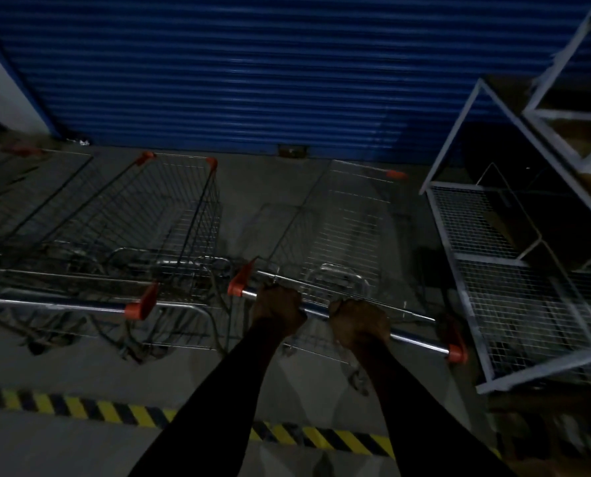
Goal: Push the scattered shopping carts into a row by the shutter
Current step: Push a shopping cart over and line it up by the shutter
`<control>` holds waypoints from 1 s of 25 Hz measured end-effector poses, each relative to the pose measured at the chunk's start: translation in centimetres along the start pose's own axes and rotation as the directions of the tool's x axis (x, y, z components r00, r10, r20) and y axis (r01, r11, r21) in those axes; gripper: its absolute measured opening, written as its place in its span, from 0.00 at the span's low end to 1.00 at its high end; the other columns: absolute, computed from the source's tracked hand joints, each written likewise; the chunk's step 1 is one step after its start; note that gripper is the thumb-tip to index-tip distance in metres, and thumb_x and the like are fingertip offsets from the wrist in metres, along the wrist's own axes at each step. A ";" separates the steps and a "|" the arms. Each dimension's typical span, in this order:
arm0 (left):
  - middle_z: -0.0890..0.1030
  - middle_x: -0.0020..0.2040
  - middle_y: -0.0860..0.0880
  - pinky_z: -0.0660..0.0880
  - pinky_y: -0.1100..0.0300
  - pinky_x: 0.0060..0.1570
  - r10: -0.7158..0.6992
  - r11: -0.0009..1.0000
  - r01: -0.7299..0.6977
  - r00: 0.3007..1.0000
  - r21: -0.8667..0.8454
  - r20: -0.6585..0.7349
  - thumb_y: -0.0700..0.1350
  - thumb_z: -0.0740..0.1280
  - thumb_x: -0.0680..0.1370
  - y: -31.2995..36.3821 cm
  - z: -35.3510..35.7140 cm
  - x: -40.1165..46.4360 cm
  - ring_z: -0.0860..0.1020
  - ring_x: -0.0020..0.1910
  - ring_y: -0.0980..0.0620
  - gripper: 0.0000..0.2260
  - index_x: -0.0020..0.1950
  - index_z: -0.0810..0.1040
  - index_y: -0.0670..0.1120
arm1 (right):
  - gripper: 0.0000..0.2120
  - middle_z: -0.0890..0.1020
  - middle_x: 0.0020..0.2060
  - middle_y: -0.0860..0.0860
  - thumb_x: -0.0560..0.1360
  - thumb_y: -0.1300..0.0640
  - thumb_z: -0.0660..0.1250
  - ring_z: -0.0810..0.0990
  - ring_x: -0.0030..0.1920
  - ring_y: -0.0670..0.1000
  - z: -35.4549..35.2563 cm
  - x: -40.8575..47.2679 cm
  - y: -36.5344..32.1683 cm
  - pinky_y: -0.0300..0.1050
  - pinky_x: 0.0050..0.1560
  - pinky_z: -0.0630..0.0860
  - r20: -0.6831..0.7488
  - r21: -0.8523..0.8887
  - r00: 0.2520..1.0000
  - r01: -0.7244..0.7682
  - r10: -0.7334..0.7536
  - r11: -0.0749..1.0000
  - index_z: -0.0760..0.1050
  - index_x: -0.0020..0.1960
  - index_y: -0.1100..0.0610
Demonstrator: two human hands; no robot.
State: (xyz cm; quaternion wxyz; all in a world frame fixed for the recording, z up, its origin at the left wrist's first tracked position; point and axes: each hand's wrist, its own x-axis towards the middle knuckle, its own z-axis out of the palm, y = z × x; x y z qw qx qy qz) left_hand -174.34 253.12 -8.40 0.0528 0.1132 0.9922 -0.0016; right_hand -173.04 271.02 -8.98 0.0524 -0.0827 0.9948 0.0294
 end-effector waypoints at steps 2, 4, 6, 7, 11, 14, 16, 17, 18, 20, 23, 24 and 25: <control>0.84 0.41 0.45 0.73 0.49 0.53 -0.034 0.998 0.033 0.999 -0.054 -0.019 0.58 0.59 0.68 -0.6 0.5 -1.3 0.82 0.44 0.41 0.19 0.44 0.82 0.46 | 0.21 0.84 0.51 0.56 0.78 0.49 0.48 0.83 0.52 0.62 0.2 0.5 -0.5 0.54 0.50 0.77 -0.034 -0.015 0.999 0.015 -0.016 1.000 0.78 0.55 0.53; 0.82 0.33 0.47 0.73 0.46 0.51 -0.085 0.996 0.082 0.994 -0.046 -0.069 0.57 0.62 0.65 -1.4 0.8 -2.5 0.81 0.36 0.42 0.15 0.38 0.80 0.47 | 0.28 0.84 0.53 0.55 0.77 0.44 0.42 0.82 0.53 0.60 0.1 1.1 -1.6 0.53 0.52 0.76 0.013 0.101 0.998 -0.055 0.054 0.993 0.79 0.55 0.52; 0.80 0.30 0.48 0.70 0.46 0.53 -0.124 0.992 0.120 0.986 -0.045 -0.111 0.57 0.65 0.63 -2.2 1.1 -3.6 0.80 0.32 0.44 0.13 0.36 0.79 0.48 | 0.36 0.85 0.53 0.54 0.72 0.42 0.36 0.83 0.54 0.59 -0.4 1.3 -2.8 0.52 0.54 0.76 0.020 0.115 0.999 -0.038 0.036 0.993 0.80 0.54 0.52; 0.80 0.31 0.49 0.69 0.45 0.54 -0.136 0.990 0.131 0.987 -0.051 -0.087 0.57 0.66 0.64 -2.6 1.2 -4.1 0.80 0.34 0.44 0.12 0.37 0.80 0.49 | 0.34 0.85 0.53 0.53 0.74 0.42 0.37 0.83 0.54 0.58 -0.8 1.2 -3.2 0.52 0.55 0.77 0.016 0.114 0.999 -0.040 0.039 0.993 0.81 0.53 0.52; 0.83 0.39 0.49 0.70 0.40 0.59 -0.140 0.989 0.133 0.984 -0.063 -0.113 0.57 0.64 0.68 -4.5 2.1 -5.4 0.81 0.42 0.44 0.15 0.46 0.81 0.50 | 0.22 0.84 0.55 0.54 0.81 0.48 0.49 0.82 0.57 0.59 -2.1 0.6 -5.7 0.52 0.56 0.76 0.017 0.044 1.000 0.018 -0.019 0.999 0.80 0.57 0.54; 0.83 0.39 0.48 0.74 0.40 0.54 -0.115 0.989 0.099 0.981 -0.107 -0.156 0.56 0.66 0.68 -6.9 2.3 -6.1 0.82 0.41 0.44 0.13 0.46 0.83 0.50 | 0.31 0.84 0.53 0.54 0.77 0.46 0.40 0.82 0.54 0.59 -1.6 0.7 -8.0 0.52 0.52 0.76 -0.022 0.030 1.000 -0.007 0.008 1.000 0.80 0.54 0.54; 0.83 0.42 0.48 0.74 0.42 0.54 -0.144 0.981 0.124 0.980 -0.146 -0.138 0.53 0.67 0.72 -8.3 2.0 -6.7 0.81 0.44 0.44 0.11 0.47 0.82 0.49 | 0.37 0.85 0.51 0.54 0.71 0.45 0.33 0.83 0.52 0.60 -0.6 0.9 -9.1 0.53 0.51 0.76 -0.030 0.066 1.000 0.002 0.000 0.998 0.80 0.52 0.54; 0.83 0.42 0.49 0.74 0.43 0.54 -0.140 0.979 0.118 0.981 -0.166 -0.131 0.54 0.65 0.72 -8.8 1.6 -7.0 0.81 0.45 0.45 0.12 0.47 0.82 0.49 | 0.39 0.85 0.50 0.55 0.70 0.46 0.32 0.83 0.51 0.60 -0.9 0.7 -9.8 0.53 0.52 0.75 0.011 0.080 1.000 0.003 -0.004 0.997 0.80 0.52 0.55; 0.84 0.41 0.50 0.74 0.44 0.53 -0.115 0.979 0.086 0.982 -0.184 -0.152 0.57 0.63 0.70 -9.1 1.8 -7.1 0.82 0.43 0.45 0.15 0.46 0.83 0.50 | 0.38 0.84 0.50 0.55 0.71 0.45 0.32 0.82 0.52 0.61 -0.8 0.6 -10.1 0.53 0.52 0.75 0.023 0.069 1.000 0.005 -0.006 0.998 0.80 0.52 0.55; 0.85 0.42 0.51 0.75 0.47 0.55 -0.097 0.969 0.065 0.987 -0.239 -0.126 0.61 0.61 0.67 -9.6 1.8 -7.2 0.82 0.45 0.48 0.19 0.46 0.84 0.51 | 0.32 0.84 0.53 0.55 0.78 0.44 0.40 0.82 0.54 0.60 -1.2 0.9 -10.5 0.53 0.54 0.76 0.054 0.062 0.998 -0.035 0.032 0.997 0.80 0.54 0.54; 0.85 0.51 0.50 0.75 0.51 0.60 -0.118 0.804 0.069 0.992 -0.591 -0.045 0.60 0.65 0.67 -10.2 0.4 -7.2 0.81 0.55 0.49 0.19 0.51 0.84 0.51 | 0.23 0.82 0.57 0.57 0.79 0.45 0.48 0.80 0.58 0.60 -2.2 1.0 -10.5 0.53 0.56 0.75 0.108 0.280 0.988 -0.137 0.110 0.950 0.78 0.56 0.53; 0.83 0.52 0.50 0.75 0.51 0.61 -0.144 0.632 0.061 0.989 -0.773 -0.039 0.57 0.69 0.70 -9.7 -0.9 -7.2 0.80 0.56 0.49 0.14 0.51 0.83 0.51 | 0.21 0.82 0.54 0.58 0.78 0.46 0.50 0.80 0.56 0.60 -2.8 0.9 -10.5 0.51 0.55 0.74 0.065 0.494 0.985 -0.173 0.162 0.852 0.79 0.51 0.54; 0.82 0.54 0.50 0.75 0.51 0.61 -0.202 0.446 0.048 0.978 -0.894 -0.048 0.51 0.71 0.73 -8.9 -2.3 -6.9 0.80 0.58 0.48 0.09 0.52 0.81 0.52 | 0.16 0.83 0.50 0.57 0.78 0.48 0.53 0.80 0.52 0.58 -3.6 0.7 -10.9 0.49 0.53 0.74 0.018 0.701 0.971 -0.181 0.237 0.690 0.78 0.46 0.53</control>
